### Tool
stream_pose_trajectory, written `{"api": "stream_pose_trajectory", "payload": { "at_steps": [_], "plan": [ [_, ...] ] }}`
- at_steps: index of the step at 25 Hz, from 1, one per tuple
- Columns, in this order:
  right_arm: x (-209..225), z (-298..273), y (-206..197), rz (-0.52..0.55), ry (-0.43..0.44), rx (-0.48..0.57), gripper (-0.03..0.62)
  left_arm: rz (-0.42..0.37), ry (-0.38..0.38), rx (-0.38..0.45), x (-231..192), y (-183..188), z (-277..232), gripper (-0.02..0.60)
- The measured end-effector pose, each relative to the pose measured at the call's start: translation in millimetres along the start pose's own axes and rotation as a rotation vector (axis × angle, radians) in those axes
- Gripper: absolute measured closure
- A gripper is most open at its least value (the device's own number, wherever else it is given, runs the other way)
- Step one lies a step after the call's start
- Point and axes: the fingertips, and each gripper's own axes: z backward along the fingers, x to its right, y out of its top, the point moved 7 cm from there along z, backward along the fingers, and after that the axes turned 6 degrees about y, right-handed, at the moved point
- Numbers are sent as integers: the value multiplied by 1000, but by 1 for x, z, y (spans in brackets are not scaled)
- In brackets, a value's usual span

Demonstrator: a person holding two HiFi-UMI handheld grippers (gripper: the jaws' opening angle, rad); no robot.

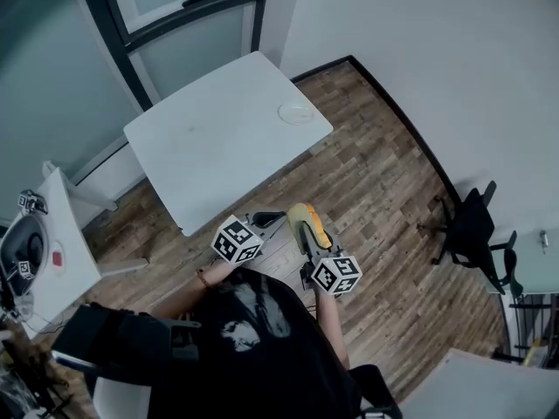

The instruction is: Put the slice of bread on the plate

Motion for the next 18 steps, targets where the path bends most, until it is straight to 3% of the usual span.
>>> {"api": "stream_pose_trajectory", "payload": {
  "at_steps": [5,11,18],
  "plan": [
    [9,-52,28,16,17,4,499,23,3,-12,-47,14,-9,575],
    [21,-91,33,2,41,-48,499,93,25,-34,-85,14,-21,575],
    [77,-129,55,-8,51,-80,499,117,57,-47,-121,30,-62,575]
  ]
}}
